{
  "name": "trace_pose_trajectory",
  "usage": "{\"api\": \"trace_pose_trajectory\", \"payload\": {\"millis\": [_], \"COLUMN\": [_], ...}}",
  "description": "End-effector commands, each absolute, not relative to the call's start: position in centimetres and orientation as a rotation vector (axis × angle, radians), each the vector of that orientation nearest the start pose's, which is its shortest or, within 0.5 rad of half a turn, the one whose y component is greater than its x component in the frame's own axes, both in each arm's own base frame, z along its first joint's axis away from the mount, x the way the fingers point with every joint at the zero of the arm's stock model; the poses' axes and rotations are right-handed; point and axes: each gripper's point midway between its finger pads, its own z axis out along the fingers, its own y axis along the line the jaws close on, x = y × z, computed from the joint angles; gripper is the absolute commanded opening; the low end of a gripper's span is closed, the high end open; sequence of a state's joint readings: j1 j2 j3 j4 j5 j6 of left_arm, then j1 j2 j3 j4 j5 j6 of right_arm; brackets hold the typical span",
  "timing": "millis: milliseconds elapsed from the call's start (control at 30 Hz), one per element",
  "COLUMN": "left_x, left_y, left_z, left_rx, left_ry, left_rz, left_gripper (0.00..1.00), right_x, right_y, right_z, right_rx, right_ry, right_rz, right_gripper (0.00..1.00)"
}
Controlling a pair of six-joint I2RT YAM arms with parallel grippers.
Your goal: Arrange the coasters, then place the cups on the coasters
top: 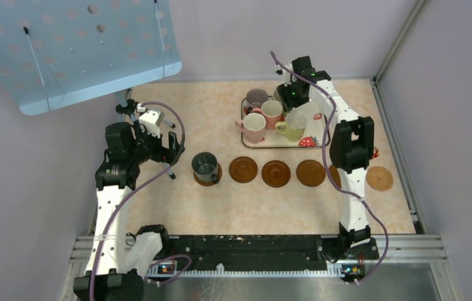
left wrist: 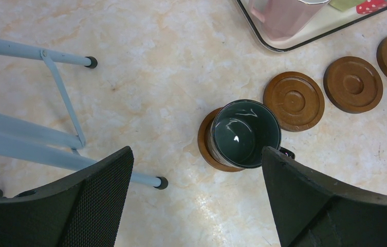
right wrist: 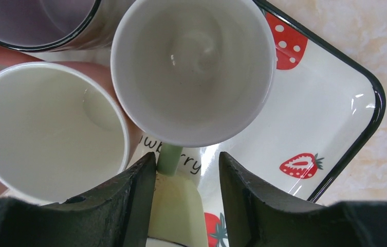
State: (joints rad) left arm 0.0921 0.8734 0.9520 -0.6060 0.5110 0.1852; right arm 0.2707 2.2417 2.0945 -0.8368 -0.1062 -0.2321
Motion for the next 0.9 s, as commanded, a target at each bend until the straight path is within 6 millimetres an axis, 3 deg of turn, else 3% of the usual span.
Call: {"api": "trace_pose_trajectory", "payload": {"millis": [0,167,400,733,867], "left_x": [28.1,28.2,28.2,28.5,28.4], "left_y": [-5.2,-5.2,-5.1,-4.9,-4.9], "left_z": [26.2,26.2,25.9,26.2,26.0], "left_rx": [0.406,0.408,0.41,0.421,0.426], "left_ry": [1.95,1.952,1.958,1.964,1.972], "left_rz": [-0.335,-0.336,-0.334,-0.317,-0.315], "left_gripper": [0.99,0.99,0.99,0.99,0.99], "right_x": [54.0,54.7,55.4,55.6,55.8], "right_y": [14.1,13.4,14.4,14.5,14.6], "right_z": [12.1,11.5,11.4,8.8,8.4], "right_rx": [-0.622,-0.628,-0.706,-0.798,-0.805], "right_ry": [2.408,2.397,2.333,2.308,2.292], "right_rz": [0.103,0.083,0.137,0.175,0.194], "right_gripper": [0.47,0.43,0.42,0.4,0.34]}}
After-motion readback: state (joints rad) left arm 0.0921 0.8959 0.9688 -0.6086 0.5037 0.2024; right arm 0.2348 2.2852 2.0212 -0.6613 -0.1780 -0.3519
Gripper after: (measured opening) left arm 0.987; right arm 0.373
